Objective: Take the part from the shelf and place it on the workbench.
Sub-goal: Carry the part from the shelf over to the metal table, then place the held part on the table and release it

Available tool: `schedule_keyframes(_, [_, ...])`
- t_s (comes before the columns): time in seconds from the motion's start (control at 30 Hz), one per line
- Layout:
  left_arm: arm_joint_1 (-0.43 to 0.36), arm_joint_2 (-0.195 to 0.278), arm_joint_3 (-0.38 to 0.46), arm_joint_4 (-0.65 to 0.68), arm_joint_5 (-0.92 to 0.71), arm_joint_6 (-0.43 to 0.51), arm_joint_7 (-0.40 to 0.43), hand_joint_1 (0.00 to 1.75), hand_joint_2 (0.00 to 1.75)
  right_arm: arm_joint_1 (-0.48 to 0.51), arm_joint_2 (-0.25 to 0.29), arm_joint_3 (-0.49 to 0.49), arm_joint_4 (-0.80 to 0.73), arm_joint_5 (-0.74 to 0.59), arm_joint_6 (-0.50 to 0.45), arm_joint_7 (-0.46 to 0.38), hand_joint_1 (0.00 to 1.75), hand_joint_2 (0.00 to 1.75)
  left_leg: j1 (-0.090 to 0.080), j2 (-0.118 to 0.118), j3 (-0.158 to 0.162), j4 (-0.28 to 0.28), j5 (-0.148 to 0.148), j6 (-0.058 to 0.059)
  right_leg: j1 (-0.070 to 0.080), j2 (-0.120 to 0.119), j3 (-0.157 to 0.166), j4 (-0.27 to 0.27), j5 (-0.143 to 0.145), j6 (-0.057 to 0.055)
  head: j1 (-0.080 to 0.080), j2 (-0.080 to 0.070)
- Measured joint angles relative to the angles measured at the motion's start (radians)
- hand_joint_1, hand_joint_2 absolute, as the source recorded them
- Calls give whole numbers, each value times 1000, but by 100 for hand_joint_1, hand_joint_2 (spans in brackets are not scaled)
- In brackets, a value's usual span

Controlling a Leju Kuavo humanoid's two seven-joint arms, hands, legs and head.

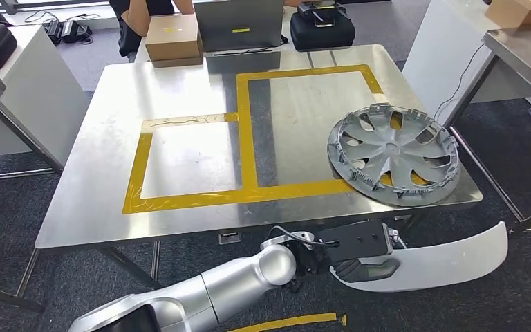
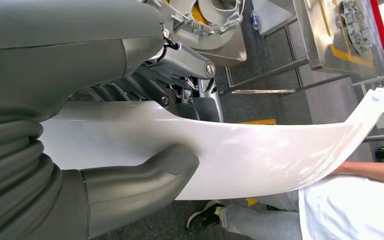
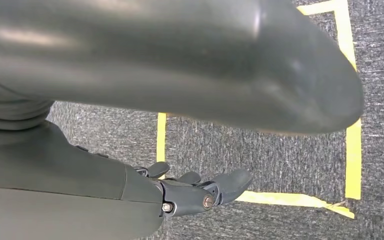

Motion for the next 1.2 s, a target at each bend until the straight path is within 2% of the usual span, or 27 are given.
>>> schedule_keyframes(0.43, [-66,0,-8,78,8,87,-5,175,175,-22,9,41,0,49,24,30,0,0,0,0,-2,3,-1,2,0,0,0,-1,2,3,0,0])
schedule_keyframes(0.63, [-134,1,-14,143,32,154,29,175,175,-35,20,70,0,81,43,48,0,0,0,0,-2,3,0,2,0,0,0,-1,2,3,0,0])
schedule_keyframes(1.2, [-278,2,-116,256,92,227,90,175,175,-44,31,88,0,81,47,46,0,0,0,0,-3,3,0,2,0,0,-1,-1,2,3,0,0])
